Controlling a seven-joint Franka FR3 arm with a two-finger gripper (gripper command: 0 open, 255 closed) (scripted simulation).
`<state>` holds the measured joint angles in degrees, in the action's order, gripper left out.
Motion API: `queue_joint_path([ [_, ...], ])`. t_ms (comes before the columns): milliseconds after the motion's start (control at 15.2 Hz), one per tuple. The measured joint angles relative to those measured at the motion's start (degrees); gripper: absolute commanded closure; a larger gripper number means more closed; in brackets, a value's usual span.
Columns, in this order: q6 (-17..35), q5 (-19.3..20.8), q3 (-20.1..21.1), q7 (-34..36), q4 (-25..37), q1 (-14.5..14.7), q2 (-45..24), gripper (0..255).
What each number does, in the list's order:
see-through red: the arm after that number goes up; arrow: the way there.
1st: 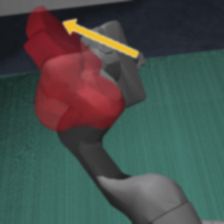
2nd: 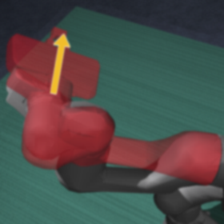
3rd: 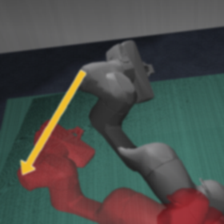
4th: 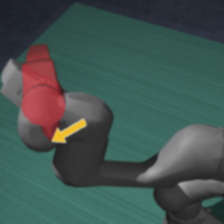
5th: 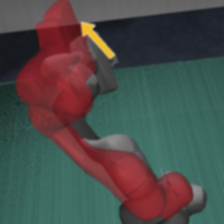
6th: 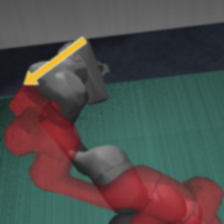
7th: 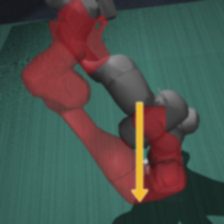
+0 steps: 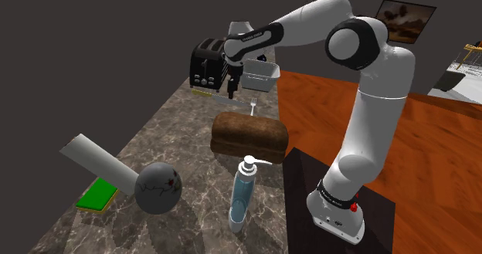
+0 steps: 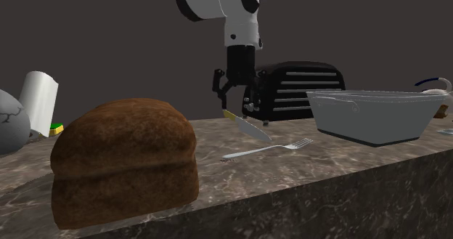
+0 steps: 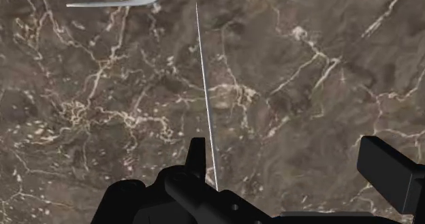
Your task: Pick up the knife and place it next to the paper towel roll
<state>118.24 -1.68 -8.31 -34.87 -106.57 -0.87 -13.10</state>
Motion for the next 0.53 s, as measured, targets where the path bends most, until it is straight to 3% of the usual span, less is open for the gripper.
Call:
queue_joint_path([
  [396, -0.25, -2.35, 1.37, -5.2, 15.06, -1.34, -12.98, 0],
  [528, 0.26, -2.63, 1.67, -5.61, 16.94, -1.41, -15.14, 0],
])
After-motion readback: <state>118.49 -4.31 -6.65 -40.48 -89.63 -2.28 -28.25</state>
